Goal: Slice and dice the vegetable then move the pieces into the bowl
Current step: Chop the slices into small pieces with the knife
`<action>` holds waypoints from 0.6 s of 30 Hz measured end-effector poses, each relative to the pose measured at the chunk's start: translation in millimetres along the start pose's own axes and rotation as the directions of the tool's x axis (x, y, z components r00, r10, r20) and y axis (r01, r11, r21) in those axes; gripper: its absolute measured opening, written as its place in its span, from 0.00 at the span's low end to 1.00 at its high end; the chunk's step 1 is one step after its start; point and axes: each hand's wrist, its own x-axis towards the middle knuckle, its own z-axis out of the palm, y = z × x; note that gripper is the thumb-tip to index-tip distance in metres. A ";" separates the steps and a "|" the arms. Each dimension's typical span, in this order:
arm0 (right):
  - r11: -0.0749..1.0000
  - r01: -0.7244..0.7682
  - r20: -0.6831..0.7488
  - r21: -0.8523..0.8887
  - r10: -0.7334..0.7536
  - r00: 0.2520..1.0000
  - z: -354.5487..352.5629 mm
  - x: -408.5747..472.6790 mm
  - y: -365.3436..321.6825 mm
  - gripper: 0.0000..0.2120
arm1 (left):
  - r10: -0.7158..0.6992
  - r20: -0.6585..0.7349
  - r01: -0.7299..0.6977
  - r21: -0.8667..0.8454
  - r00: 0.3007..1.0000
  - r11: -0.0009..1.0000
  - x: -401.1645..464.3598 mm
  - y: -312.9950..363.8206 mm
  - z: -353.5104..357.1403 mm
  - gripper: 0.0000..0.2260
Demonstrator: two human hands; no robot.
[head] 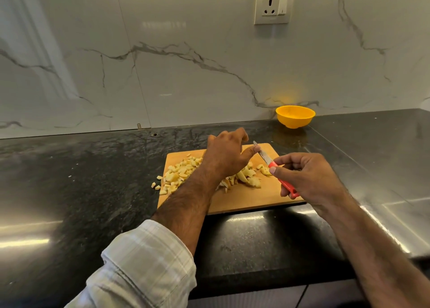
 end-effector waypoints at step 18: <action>0.822 0.106 -0.117 -0.560 -0.205 0.972 4.4 -10.3 13.4 0.17 | -0.073 -0.033 0.063 -0.251 0.997 0.966 0.5 2.1 -1.7 0.30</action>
